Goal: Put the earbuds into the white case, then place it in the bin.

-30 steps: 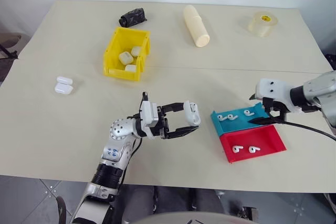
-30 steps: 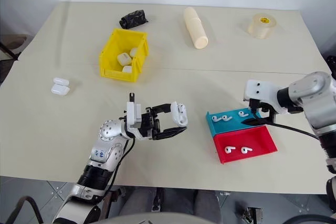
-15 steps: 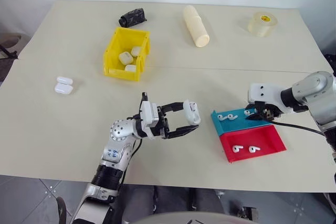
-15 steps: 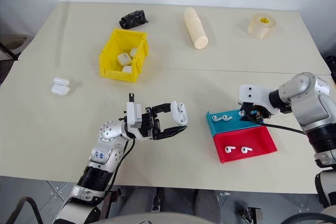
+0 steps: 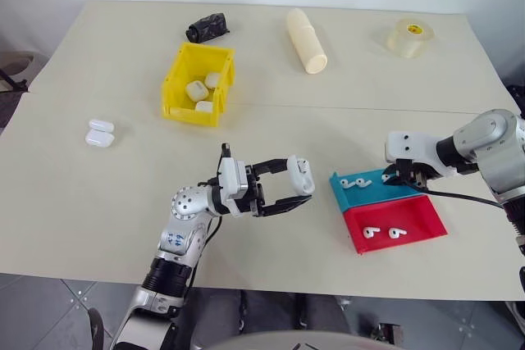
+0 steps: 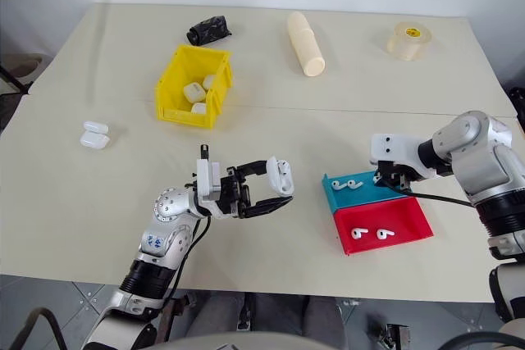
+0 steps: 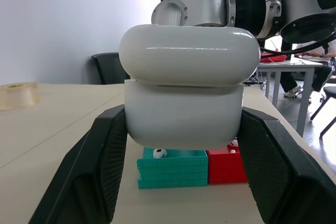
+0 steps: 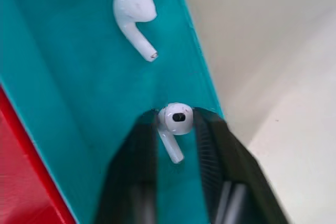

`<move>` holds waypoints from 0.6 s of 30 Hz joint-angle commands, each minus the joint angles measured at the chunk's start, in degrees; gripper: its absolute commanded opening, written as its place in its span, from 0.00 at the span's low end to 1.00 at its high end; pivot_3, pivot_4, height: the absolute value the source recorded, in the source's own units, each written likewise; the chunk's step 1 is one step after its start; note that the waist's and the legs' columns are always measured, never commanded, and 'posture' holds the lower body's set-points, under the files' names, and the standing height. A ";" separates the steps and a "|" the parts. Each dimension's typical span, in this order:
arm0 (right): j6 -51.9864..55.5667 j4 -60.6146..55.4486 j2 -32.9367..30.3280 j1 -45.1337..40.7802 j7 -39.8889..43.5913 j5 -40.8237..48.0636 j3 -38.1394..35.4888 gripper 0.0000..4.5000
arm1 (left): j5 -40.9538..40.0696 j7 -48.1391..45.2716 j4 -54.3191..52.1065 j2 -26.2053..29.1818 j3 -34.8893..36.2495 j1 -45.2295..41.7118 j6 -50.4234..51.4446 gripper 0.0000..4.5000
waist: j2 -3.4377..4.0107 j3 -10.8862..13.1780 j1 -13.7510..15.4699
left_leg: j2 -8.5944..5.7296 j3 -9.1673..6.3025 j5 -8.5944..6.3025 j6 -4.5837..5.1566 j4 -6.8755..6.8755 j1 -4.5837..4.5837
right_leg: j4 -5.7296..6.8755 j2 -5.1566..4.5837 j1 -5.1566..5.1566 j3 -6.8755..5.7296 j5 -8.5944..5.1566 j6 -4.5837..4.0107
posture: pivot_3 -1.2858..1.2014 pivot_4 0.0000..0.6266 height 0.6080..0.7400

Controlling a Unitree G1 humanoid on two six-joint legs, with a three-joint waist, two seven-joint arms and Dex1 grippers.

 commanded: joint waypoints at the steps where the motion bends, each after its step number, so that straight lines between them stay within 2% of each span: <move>1: 1.48 -2.39 0.38 0.61 -0.15 0.39 -1.14 0.11 | -0.69 0.17 -1.92 -0.11 -0.13 -0.34 -0.09 0.62 | 0.00 0.00 -0.03 | 0.00 0.00 0.00 0.00 0.00 0.00 | 0.00 0.00 0.00 -0.01 0.00 0.00 | 0.52 0.24 1.00; 6: 3.65 -6.36 -0.97 2.11 -1.71 4.26 -6.55 0.11 | -0.77 -0.34 -1.28 0.19 -0.01 -1.15 0.14 0.62 | 0.01 0.01 0.07 | 0.00 -0.01 0.00 0.00 0.00 -0.02 | 0.00 0.00 -0.02 0.00 0.00 0.00 | 0.52 0.24 1.00; 9: 5.32 -10.86 -0.38 4.81 -1.42 11.45 -13.04 0.11 | -1.03 -1.07 -0.07 0.74 0.56 -2.33 0.10 0.62 | 0.01 0.01 0.15 | -0.01 -0.05 0.00 0.00 0.01 -0.05 | -0.01 0.00 -0.02 -0.03 0.00 0.00 | 0.52 0.24 1.00; 16: 12.66 -24.52 8.07 15.54 -5.49 32.67 -29.14 0.11 | -1.45 -2.96 2.86 1.88 1.93 -4.69 -0.24 0.62 | 0.00 0.01 0.13 | 0.00 -0.15 0.00 0.00 0.03 -0.07 | 0.01 0.00 0.04 -0.16 0.00 0.00 | 0.52 0.24 1.00; 18: 17.13 -29.82 11.88 18.68 -9.63 39.48 -32.72 0.11 | -1.51 -3.20 3.40 1.85 2.11 -5.40 -0.07 0.62 | 0.00 0.01 0.14 | 0.00 -0.16 0.00 0.00 0.02 -0.07 | 0.00 0.00 0.05 -0.17 0.00 0.00 | 0.52 0.24 1.00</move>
